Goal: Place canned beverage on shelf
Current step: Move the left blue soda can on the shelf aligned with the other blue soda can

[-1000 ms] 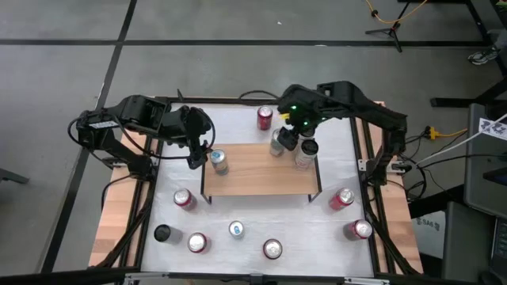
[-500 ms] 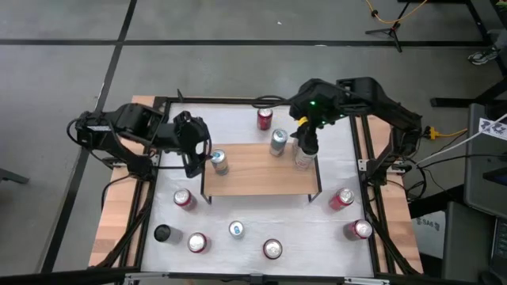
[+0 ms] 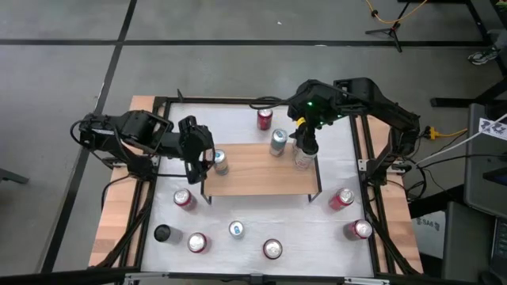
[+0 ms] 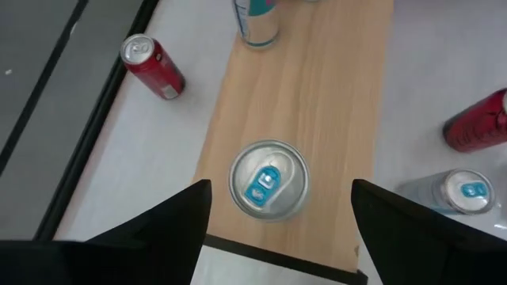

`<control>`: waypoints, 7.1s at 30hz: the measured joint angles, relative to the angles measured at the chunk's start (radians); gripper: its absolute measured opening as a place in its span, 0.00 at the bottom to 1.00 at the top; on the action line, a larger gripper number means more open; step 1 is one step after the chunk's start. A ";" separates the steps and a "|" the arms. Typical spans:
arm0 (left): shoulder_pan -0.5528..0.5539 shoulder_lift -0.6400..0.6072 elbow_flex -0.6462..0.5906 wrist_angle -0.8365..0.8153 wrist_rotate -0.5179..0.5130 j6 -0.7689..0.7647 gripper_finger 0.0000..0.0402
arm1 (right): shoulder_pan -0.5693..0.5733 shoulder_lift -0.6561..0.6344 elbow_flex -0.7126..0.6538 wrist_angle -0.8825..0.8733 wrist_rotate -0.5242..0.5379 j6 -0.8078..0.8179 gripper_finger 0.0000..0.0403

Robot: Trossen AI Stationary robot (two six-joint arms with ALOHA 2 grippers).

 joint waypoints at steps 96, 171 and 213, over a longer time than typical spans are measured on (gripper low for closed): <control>0.121 0.227 -0.237 0.602 0.037 -0.049 0.50 | 0.270 -0.274 -0.338 0.092 0.159 0.056 0.71; 0.171 0.222 -0.238 0.657 0.049 -0.079 0.77 | 0.268 -0.336 -0.522 0.231 0.129 0.054 0.71; 0.153 0.091 -0.501 0.682 -0.037 0.037 0.76 | 0.268 -0.336 -0.520 0.416 0.122 0.054 0.71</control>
